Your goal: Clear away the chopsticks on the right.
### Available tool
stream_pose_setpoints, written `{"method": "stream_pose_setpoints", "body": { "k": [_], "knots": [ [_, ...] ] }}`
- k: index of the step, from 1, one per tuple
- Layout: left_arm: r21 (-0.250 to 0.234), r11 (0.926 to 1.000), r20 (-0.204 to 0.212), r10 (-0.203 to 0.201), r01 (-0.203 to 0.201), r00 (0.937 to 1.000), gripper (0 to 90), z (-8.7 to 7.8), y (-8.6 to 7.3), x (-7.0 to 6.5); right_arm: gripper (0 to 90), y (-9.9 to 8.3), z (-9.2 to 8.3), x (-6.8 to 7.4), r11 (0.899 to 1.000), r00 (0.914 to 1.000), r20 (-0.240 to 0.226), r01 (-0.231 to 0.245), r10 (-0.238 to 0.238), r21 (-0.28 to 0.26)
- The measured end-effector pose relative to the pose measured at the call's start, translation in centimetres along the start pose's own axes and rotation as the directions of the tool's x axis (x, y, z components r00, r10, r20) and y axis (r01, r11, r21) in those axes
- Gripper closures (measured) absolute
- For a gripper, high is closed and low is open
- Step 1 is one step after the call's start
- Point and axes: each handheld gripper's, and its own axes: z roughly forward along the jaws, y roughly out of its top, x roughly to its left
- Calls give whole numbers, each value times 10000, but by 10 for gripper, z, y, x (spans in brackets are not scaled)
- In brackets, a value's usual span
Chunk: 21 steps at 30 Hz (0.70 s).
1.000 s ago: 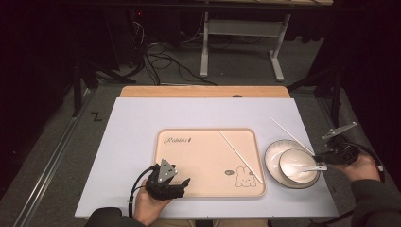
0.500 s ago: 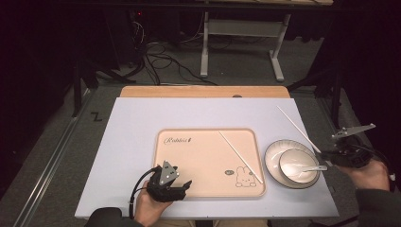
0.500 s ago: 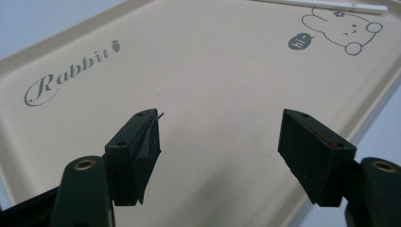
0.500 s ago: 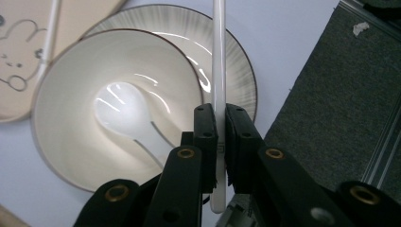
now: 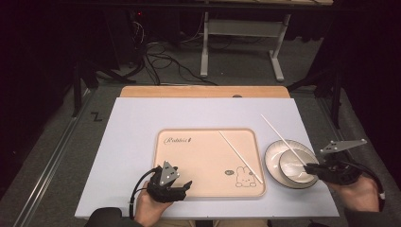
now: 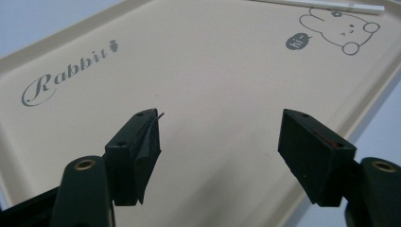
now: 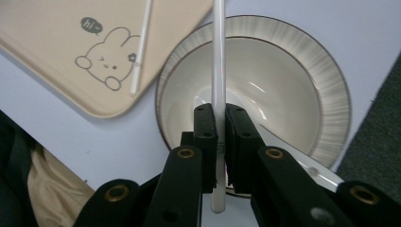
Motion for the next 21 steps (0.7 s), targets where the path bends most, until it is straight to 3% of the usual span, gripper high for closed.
{"method": "stream_pose_setpoints", "body": {
  "k": [11,21],
  "knots": [
    [-50,9999,122,-143,143,9998,307,-1,0,2,852,11,33,38,9993,9980,-579,256,-240,284],
    [-90,9999,195,-55,57,9998,307,-2,0,0,851,28,70,69,9965,9963,-659,589,-549,596]
  ]
}}
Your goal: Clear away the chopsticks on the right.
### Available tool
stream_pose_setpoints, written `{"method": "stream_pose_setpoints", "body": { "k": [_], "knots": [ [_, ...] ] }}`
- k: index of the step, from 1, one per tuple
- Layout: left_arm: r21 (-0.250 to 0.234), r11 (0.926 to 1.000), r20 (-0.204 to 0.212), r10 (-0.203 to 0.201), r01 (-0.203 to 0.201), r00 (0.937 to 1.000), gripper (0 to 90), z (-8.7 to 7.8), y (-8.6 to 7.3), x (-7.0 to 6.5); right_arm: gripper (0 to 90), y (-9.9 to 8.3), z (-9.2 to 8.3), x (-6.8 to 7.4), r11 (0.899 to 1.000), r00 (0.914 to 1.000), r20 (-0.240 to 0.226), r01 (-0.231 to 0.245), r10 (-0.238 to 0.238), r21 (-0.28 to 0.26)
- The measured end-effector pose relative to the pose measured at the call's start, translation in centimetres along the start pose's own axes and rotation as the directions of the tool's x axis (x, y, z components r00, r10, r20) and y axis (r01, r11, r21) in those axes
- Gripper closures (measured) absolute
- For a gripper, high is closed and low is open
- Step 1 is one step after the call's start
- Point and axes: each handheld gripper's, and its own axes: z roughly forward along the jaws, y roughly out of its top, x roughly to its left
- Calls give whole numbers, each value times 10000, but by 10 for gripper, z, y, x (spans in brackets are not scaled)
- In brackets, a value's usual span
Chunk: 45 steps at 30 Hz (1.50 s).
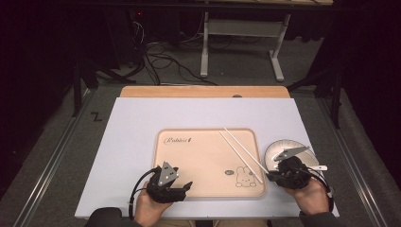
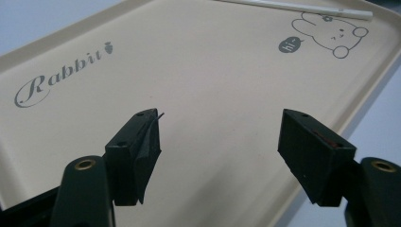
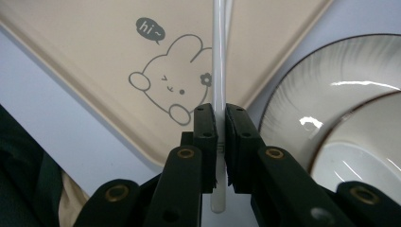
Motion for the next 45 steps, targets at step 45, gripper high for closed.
{"method": "stream_pose_setpoints", "body": {
  "k": [45],
  "knots": [
    [-9,9998,21,187,-187,9998,306,-2,1,-2,810,22,70,23,9958,9995,216,-229,211,881]
  ]
}}
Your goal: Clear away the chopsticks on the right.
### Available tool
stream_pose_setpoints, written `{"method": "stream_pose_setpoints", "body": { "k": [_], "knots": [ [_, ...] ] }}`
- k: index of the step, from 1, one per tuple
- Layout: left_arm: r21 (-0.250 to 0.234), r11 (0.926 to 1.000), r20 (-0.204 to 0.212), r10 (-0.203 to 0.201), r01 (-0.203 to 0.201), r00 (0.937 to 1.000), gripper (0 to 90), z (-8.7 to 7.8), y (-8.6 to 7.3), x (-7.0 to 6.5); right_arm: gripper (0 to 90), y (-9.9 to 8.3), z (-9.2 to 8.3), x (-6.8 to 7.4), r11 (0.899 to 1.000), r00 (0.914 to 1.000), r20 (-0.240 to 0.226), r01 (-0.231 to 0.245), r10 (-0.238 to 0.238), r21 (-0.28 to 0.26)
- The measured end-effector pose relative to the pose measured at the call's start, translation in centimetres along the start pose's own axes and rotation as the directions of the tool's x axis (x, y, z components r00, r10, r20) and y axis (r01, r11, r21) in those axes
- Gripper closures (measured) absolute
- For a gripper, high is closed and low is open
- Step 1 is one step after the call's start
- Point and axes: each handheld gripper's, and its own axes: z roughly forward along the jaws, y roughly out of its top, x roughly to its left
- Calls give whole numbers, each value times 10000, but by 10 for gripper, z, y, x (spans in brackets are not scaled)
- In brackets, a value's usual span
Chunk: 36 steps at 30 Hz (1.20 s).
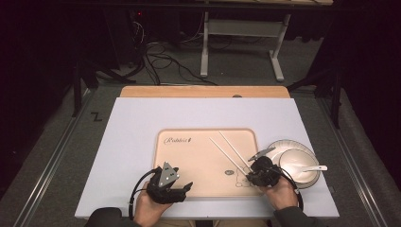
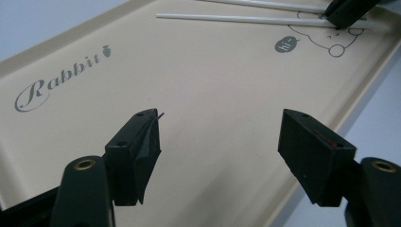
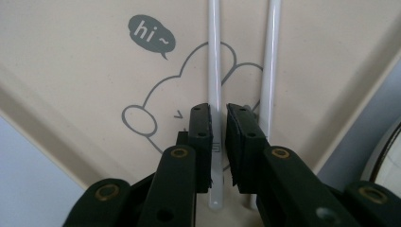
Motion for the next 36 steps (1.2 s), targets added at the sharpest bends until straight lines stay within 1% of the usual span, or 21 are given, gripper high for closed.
{"method": "stream_pose_setpoints", "body": {
  "k": [1,4,6,8,10,12,16,21,23,28,29,31,36],
  "knots": [
    [13,10000,-25,0,0,10000,306,0,0,0,810,0,0,1,10000,10000,80,44,-44,17],
    [2,10000,-15,3,-3,10000,306,0,0,0,811,1,1,3,9999,9999,70,117,-117,-22],
    [-4,10000,-13,-2,2,10000,306,0,0,0,813,2,1,3,9998,9997,141,222,-222,-9],
    [-3,10000,-3,6,-6,10000,306,0,0,0,834,3,2,4,9997,9994,239,242,-241,-56],
    [-6,10000,-2,5,-5,10000,306,0,0,0,838,3,2,5,9995,9987,382,325,-327,45],
    [-6,10000,-33,0,0,10000,306,0,0,0,840,4,2,5,9994,9984,454,347,-348,36],
    [-24,10000,-13,-5,5,10000,306,0,0,0,839,3,3,5,9999,9989,448,113,-109,-107],
    [-32,10000,-16,-16,16,10000,306,-1,0,1,840,3,2,5,9999,9987,493,116,-113,-70],
    [-36,10000,-9,-9,9,10000,306,-1,0,1,841,3,2,4,9999,9981,615,80,-75,-80],
    [-54,10000,3,16,-16,10000,305,-1,0,0,839,2,2,2,9997,9981,590,-152,162,-170],
    [-51,10000,-2,13,-13,10000,305,-1,0,0,837,2,2,2,9998,9981,603,-140,150,-160],
    [-59,10000,2,6,-6,10000,305,-1,0,0,803,1,1,3,9995,9982,559,-195,210,-265],
    [-36,10000,14,23,-23,10000,305,-1,0,1,756,4,-5,5,9985,9975,702,-11,50,-550]
  ]
}}
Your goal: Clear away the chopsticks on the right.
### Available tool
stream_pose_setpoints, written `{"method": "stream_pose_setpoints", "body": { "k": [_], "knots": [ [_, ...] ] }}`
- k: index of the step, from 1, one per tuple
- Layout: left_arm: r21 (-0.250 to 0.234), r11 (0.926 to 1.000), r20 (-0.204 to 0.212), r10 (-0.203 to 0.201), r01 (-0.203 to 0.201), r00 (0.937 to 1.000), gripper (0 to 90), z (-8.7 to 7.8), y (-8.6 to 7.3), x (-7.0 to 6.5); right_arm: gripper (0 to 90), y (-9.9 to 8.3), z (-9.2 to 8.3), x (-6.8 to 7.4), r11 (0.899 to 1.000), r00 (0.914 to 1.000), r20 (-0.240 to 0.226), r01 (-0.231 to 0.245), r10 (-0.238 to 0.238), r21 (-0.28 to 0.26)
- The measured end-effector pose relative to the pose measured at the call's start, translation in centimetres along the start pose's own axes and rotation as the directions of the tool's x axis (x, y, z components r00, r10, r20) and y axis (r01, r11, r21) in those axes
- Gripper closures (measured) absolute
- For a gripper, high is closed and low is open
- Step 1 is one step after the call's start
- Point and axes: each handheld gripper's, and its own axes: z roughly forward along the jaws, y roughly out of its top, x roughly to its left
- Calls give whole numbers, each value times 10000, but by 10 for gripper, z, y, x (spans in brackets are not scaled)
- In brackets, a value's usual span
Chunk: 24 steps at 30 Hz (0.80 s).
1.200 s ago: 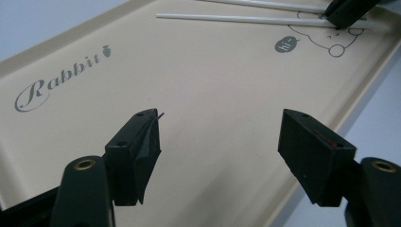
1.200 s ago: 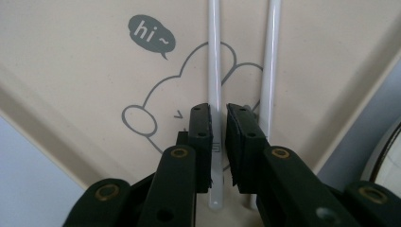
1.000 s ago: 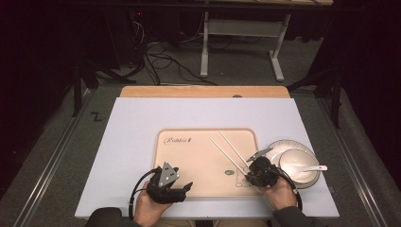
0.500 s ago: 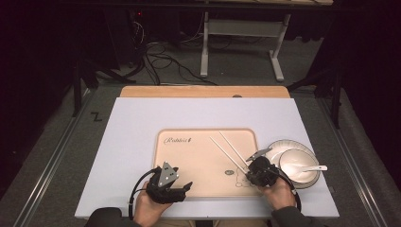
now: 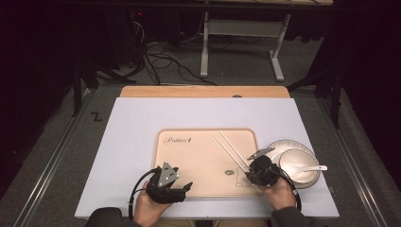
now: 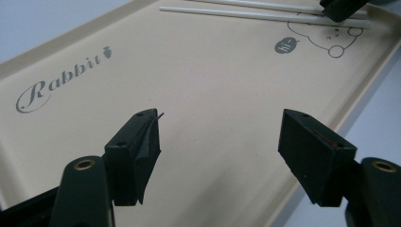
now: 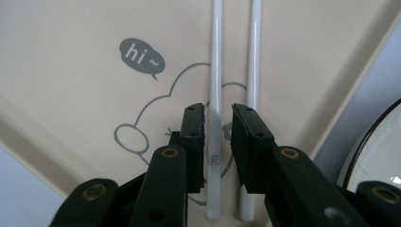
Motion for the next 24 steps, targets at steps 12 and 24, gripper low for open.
{"method": "stream_pose_setpoints", "body": {
  "k": [12,24],
  "knots": [
    [-17,10000,-24,-83,83,10000,305,0,0,1,826,27,16,9,9978,9960,-628,619,-632,-227],
    [-23,10000,-15,-43,43,10000,304,0,0,1,848,38,30,7,9994,9993,-223,306,-309,-131]
  ]
}}
